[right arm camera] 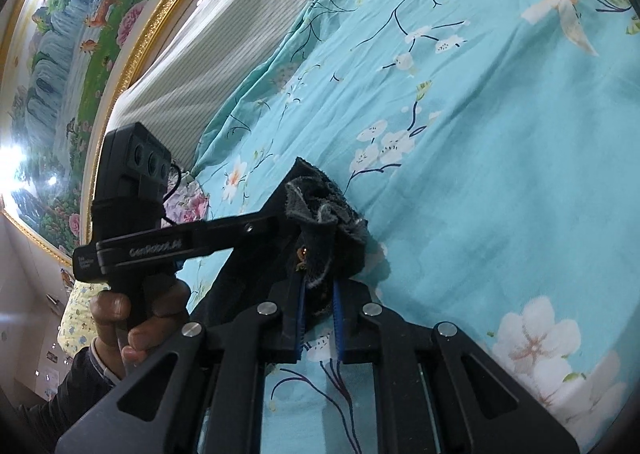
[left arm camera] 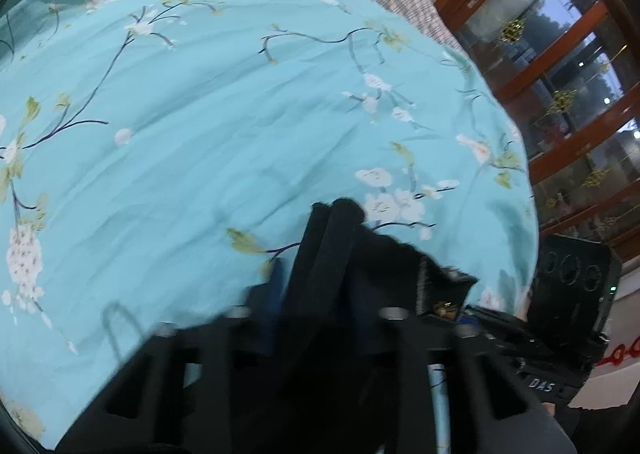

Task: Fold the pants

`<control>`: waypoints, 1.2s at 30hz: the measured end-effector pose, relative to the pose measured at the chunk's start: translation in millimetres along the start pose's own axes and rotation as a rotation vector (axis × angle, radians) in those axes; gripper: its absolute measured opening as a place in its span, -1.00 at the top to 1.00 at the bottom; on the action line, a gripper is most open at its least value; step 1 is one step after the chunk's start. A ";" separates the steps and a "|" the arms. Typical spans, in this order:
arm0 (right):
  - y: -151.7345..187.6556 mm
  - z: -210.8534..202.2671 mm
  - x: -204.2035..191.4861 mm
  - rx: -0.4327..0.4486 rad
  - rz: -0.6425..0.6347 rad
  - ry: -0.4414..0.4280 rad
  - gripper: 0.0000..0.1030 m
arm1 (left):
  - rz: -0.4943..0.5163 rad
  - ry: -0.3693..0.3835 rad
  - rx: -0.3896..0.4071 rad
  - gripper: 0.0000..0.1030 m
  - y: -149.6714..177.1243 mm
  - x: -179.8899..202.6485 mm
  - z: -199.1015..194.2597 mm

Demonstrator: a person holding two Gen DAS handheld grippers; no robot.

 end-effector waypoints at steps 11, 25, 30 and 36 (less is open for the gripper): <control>-6.3 -14.1 -31.2 0.022 -0.009 -0.132 0.77 | 0.002 0.080 0.165 0.79 19.8 6.6 -71.4; 5.4 -4.4 -143.2 -0.054 -0.155 -0.349 0.77 | -0.167 0.156 0.347 0.79 89.0 -49.6 -183.2; 23.5 14.9 -169.2 -0.128 -0.176 -0.393 0.77 | -0.219 0.128 0.388 0.79 121.6 -78.9 -198.6; 52.1 44.7 -186.9 -0.219 -0.195 -0.415 0.76 | -0.294 0.103 0.401 0.79 153.2 -116.0 -199.7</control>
Point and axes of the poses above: each gripper's, at about its wrist camera, not at the fingertips, and z roughly the way its jaws point, x to its right, y to its underside, the point moved 5 cm from there along z, roughly the way its jaws point, and after that the axes turned 11 degrees about -z, right-handed, at the moved point
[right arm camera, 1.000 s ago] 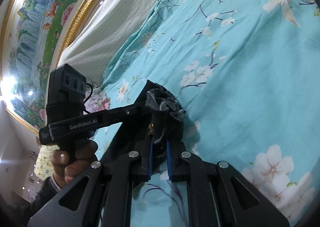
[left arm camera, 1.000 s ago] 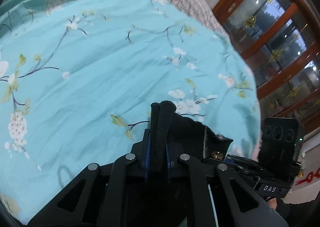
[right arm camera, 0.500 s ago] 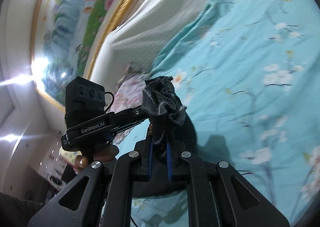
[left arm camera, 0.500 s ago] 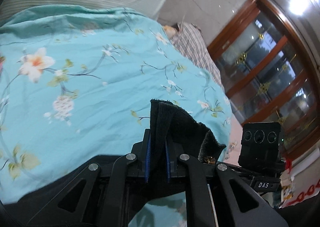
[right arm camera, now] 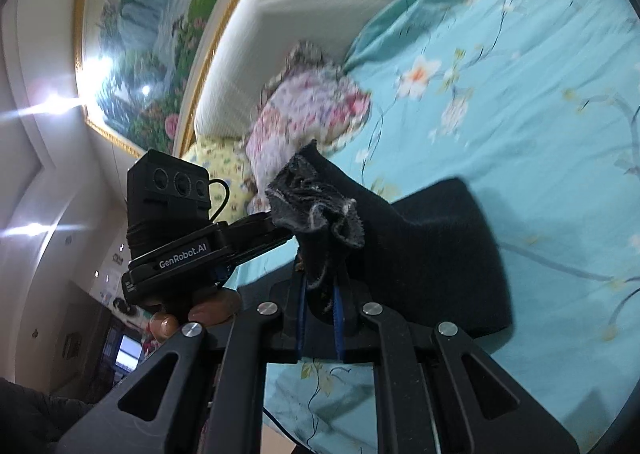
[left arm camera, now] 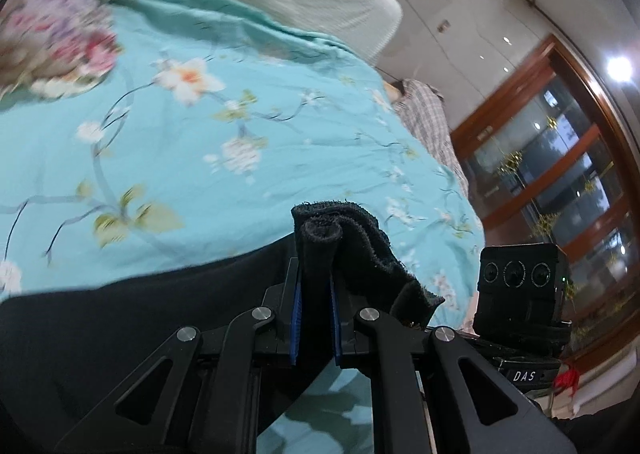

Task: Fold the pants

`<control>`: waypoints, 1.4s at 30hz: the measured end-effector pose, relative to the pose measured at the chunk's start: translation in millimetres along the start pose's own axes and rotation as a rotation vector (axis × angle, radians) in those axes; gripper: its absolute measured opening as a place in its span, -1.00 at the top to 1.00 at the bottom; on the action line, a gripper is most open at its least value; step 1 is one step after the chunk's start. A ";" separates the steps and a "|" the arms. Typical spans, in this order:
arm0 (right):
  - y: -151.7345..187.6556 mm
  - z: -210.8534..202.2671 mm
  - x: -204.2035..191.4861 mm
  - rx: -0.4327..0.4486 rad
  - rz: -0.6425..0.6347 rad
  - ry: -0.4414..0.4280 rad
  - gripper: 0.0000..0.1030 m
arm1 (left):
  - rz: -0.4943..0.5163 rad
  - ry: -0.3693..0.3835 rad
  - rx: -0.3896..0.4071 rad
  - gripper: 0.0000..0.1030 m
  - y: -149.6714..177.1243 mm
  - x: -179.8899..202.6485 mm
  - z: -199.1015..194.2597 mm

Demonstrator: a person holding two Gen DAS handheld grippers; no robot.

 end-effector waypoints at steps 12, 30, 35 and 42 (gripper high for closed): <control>36.3 58.5 10.2 -0.146 0.016 0.009 0.76 | -0.118 -0.063 0.001 0.85 28.7 -69.9 -4.1; 47.5 86.5 -3.0 -0.240 -0.064 0.080 0.06 | -0.249 -0.103 0.064 0.80 51.7 -114.0 -36.5; 50.3 91.7 -15.3 -0.260 -0.104 0.080 0.05 | -0.294 -0.116 0.105 0.80 61.4 -125.5 -56.3; 49.4 96.6 -28.0 -0.264 -0.110 0.054 0.05 | -0.372 -0.117 0.185 0.80 76.1 -138.9 -89.1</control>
Point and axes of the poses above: each gripper's, at about its wrist camera, not at the fingertips, and z roughly the way its jaws point, x to its right, y to its underside, the point moved 5 cm from there along z, roughly the way its jaws point, and after that the axes turned 11 degrees about -z, right-handed, at the moved point
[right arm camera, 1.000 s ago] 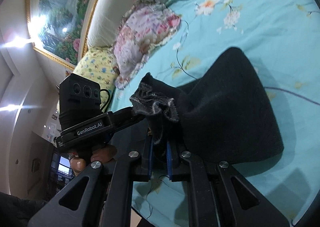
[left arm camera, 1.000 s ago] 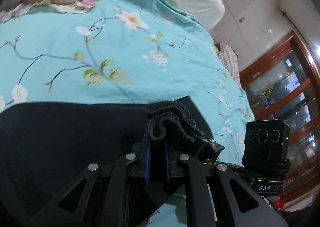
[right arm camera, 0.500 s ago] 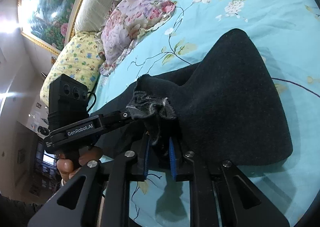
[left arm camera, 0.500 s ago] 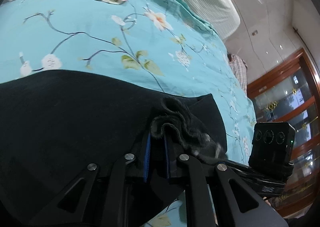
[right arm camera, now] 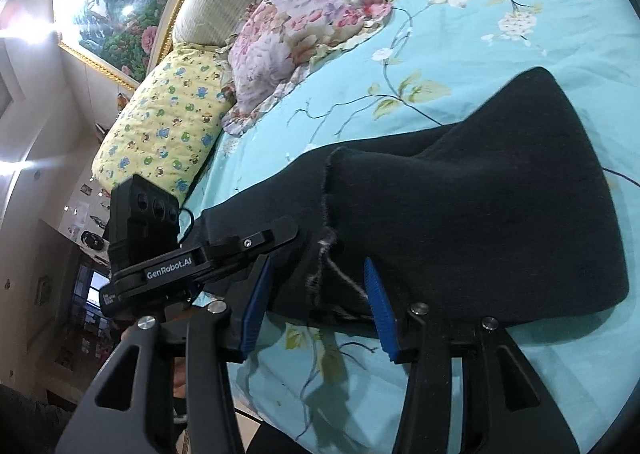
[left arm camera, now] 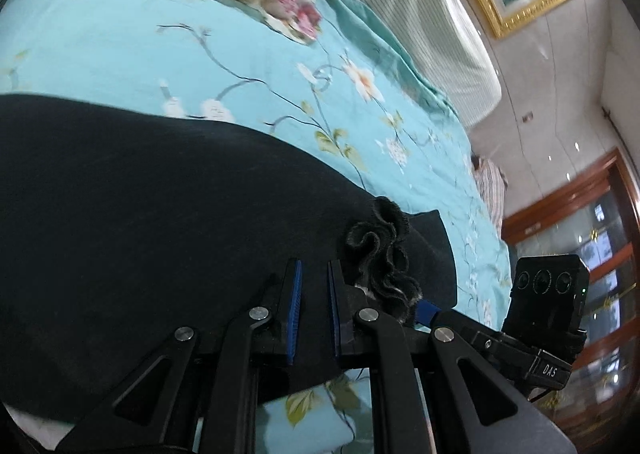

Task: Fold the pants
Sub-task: 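Lay the folded end down and open both grippers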

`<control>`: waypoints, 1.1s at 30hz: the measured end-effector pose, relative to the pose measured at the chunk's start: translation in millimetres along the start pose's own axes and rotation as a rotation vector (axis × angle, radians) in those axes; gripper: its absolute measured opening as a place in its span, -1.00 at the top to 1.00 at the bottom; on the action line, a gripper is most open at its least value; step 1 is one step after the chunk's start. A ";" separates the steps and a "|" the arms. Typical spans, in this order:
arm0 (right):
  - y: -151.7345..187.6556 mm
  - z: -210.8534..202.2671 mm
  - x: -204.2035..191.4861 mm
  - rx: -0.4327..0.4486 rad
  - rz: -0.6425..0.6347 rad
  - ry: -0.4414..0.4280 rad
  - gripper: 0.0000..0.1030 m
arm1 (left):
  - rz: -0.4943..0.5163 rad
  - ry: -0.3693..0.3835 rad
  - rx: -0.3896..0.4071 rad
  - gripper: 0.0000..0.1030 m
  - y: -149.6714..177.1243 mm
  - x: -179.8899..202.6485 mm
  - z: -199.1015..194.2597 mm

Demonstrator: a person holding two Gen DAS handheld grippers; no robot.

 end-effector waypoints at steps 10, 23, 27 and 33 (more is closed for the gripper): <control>-10.1 13.0 -26.9 -0.023 -0.060 -0.039 0.05 | -0.109 -0.009 0.099 0.74 10.4 -28.5 -45.2; -20.1 42.9 -54.2 -0.078 -0.129 -0.073 0.04 | -0.263 -0.091 0.247 0.51 25.9 -76.4 -106.0; -22.8 54.4 -63.3 -0.101 -0.155 -0.089 0.04 | -0.298 -0.101 0.277 0.43 31.8 -93.6 -130.0; -28.7 72.4 -81.3 -0.129 -0.193 -0.113 0.03 | -0.360 -0.122 0.317 0.32 42.5 -121.6 -158.6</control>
Point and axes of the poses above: each gripper's, at about its wrist camera, not at the fingertips, and z roughly the way its jaws point, x to its right, y to its underside, the point moved 5 cm from there along z, roughly the way its jaws point, and after that the axes turned 11 degrees about -z, right-handed, at the moved point
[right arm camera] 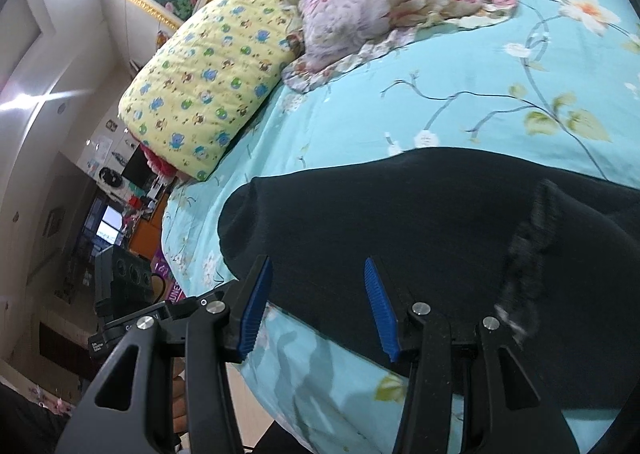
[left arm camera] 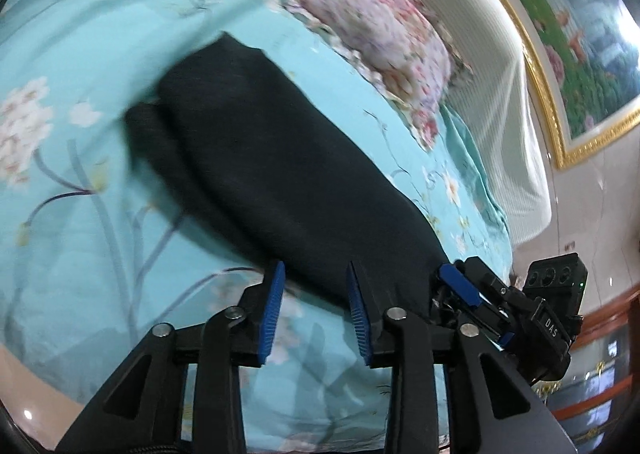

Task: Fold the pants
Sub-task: 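Lay the folded end down and open both grippers, then grasp the folded pants end with the right gripper while the left gripper grasps beside it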

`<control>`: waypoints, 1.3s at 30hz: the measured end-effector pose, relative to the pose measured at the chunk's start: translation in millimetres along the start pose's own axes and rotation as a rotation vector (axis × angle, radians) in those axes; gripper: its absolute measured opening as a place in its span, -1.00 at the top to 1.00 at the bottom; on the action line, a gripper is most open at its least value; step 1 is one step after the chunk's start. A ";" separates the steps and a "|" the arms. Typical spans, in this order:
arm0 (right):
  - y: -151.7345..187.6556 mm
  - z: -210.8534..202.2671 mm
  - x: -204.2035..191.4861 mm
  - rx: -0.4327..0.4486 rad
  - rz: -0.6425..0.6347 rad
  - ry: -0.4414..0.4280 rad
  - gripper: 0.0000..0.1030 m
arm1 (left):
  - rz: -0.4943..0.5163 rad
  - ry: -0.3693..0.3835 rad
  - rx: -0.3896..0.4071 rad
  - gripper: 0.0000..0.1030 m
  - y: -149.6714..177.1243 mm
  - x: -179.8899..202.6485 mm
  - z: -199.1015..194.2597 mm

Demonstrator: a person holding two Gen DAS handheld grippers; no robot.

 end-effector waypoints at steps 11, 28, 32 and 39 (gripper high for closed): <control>-29.4 37.7 -25.7 -0.063 -0.107 -0.027 0.01 | -0.157 -0.037 0.034 0.02 -23.5 -42.0 -13.4; -92.7 131.4 -44.2 -0.246 -0.340 -0.025 -0.09 | -0.311 -0.046 0.032 -0.10 -57.9 -55.9 9.6; -101.2 162.7 -50.0 -0.322 -0.431 -0.031 -0.09 | -0.325 -0.032 0.032 -0.10 -61.4 -57.0 12.0; -105.8 203.5 -59.3 -0.410 -0.490 -0.067 -0.09 | -0.318 -0.034 0.046 -0.10 -62.0 -55.9 13.4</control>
Point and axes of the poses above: each gripper's, at about its wrist camera, not at the fingertips, and z roughly the way its jaws point, x to its right, y to its underside, the point moved 5 cm from there along z, roughly the way its jaws point, and after that the axes turned 11 degrees about -z, right-handed, at the moved point
